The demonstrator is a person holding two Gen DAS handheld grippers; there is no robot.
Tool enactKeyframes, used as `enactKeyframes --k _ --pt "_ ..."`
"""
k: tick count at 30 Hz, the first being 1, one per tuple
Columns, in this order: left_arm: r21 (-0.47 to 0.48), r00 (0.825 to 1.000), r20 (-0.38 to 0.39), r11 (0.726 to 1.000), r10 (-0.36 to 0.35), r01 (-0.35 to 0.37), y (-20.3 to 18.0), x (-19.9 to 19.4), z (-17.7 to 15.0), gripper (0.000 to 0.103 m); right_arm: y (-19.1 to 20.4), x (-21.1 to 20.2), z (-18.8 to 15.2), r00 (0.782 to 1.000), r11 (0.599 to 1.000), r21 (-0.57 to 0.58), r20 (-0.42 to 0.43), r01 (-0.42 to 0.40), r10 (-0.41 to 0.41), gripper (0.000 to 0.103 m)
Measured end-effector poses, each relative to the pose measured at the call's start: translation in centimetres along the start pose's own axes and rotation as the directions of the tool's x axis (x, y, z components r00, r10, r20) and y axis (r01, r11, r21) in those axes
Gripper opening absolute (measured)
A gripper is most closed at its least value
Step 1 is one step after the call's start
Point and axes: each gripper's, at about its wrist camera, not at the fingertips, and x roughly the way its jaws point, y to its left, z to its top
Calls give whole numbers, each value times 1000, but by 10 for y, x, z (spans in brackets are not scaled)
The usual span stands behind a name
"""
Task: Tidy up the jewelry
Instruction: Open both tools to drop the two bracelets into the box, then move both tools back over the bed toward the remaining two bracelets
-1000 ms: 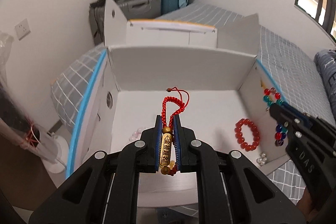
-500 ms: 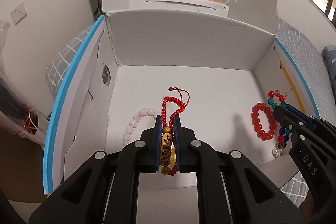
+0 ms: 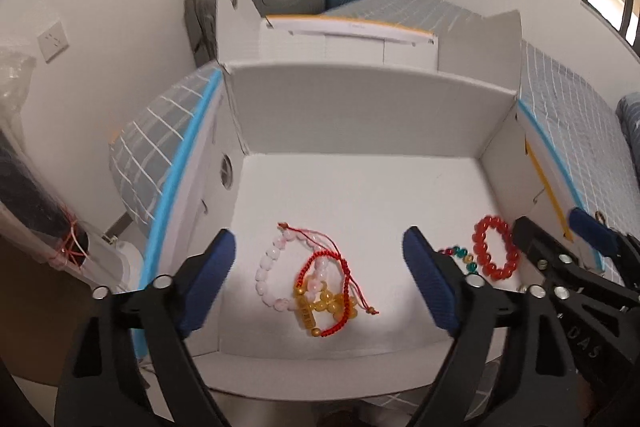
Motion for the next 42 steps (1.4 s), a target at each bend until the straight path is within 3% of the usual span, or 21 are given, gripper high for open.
enactKeyframes --k 5,11,14,22,30,42 --pt "12 998 59 1000 8 -9 -9 -19 1 97 -27 -18 2 997 999 31 63 38 -40 95" --pt "34 992 123 999 -22 18 -33 -38 4 97 -75 -39 0 988 992 66 100 109 -115 96" --pt "58 987 144 996 -75 67 -57 -45 4 97 -107 -48 -4 982 985 95 108 147 -157 96" --pt "157 976 137 977 -169 147 -142 -47 0 97 -197 -57 -20 971 960 194 86 202 -222 96" --pt "256 965 77 940 -252 225 -235 -30 -5 97 -285 -46 -46 956 922 275 28 273 -291 96" --pt "321 955 -9 904 -296 283 -337 41 -15 97 -376 13 -74 943 889 317 -77 330 -322 96"
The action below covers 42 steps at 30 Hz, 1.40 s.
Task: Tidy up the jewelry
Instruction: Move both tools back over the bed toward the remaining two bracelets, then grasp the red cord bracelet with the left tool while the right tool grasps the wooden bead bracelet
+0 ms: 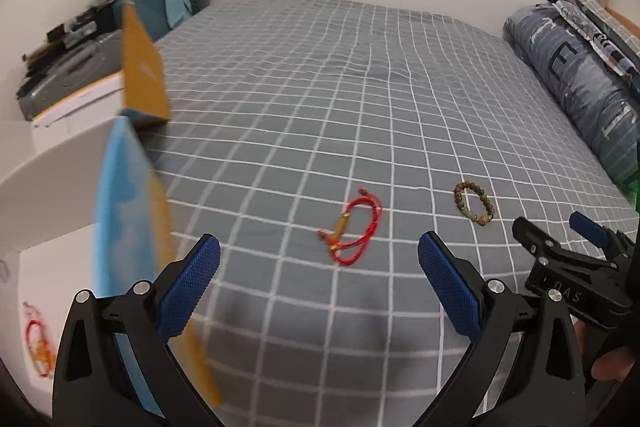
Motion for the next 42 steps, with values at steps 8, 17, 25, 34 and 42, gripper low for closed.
enactKeyframes --k 8,17,25,34,42 --pt "4 997 -80 1000 15 -14 -15 76 0 97 -23 51 3 999 1000 31 -50 1 0 96" --pt "-11 995 -97 1000 -15 14 -15 105 -4 97 -20 67 14 998 997 75 -58 -34 39 93" --pt "-8 994 -111 1000 -2 2 -17 121 -6 97 -21 90 7 994 995 95 -100 -22 31 86" --pt "-3 993 -117 1000 19 -20 -17 122 -8 86 -23 89 3 996 994 106 -92 14 -4 74" --pt "44 993 -118 999 27 -22 -18 114 -9 40 -23 86 3 996 996 83 -90 32 -24 43"
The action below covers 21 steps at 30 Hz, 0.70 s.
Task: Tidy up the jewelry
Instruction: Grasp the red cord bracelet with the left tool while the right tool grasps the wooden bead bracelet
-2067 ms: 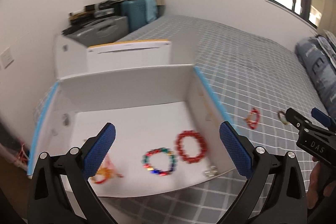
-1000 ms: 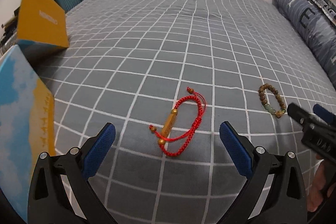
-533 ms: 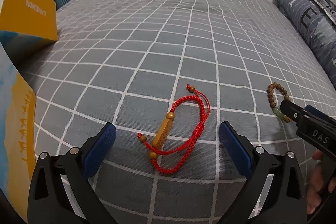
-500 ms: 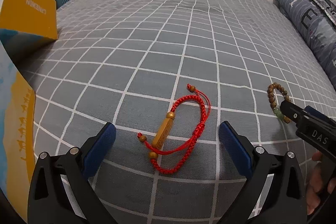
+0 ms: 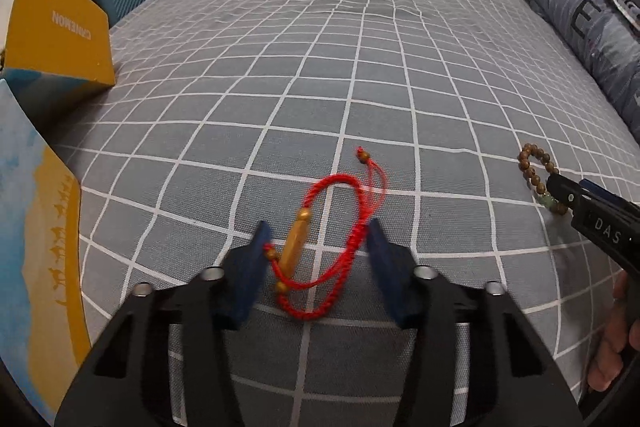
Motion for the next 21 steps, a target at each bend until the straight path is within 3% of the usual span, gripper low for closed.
enactKeyframes --k 2,3,4,6,9,21 --pt "7 1000 -4 1000 -3 3 0 0 0 27 2 -1 0 1000 1000 -13 1 5 -5 34" --pt "16 1000 -6 1000 -3 3 0 -1 0 13 3 -1 0 1000 1000 -21 0 4 -4 24" --pt "26 1000 -8 1000 -7 7 -1 -1 0 10 5 -1 0 1000 999 -37 -1 2 -2 18" --pt "34 1000 -3 999 -10 10 -1 -3 0 9 10 -2 -1 1000 998 -66 4 9 -9 10" --pt "35 1000 2 999 -25 25 -1 -8 1 9 10 -4 0 1000 998 -68 12 4 -4 7" --pt "5 996 67 999 -51 50 3 -31 5 9 7 -34 5 994 999 -31 105 -14 17 7"
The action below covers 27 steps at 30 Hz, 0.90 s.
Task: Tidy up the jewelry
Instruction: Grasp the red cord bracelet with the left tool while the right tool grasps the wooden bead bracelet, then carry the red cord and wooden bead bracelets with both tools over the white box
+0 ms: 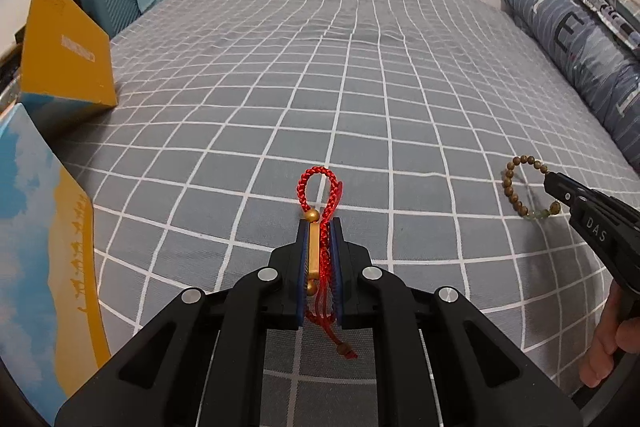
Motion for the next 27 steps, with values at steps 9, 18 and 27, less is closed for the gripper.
enactKeyframes --k 9,18,27 --pt "-11 998 67 1000 -4 5 2 -19 6 9 7 -25 6 997 1000 -21 74 4 -2 7" --pt "-8 990 142 1000 -24 25 2 -41 8 9 11 -49 6 987 999 -36 160 37 -31 7" --pt "-23 976 212 999 -42 48 3 -62 13 9 15 -62 4 982 999 -36 184 39 -32 7"
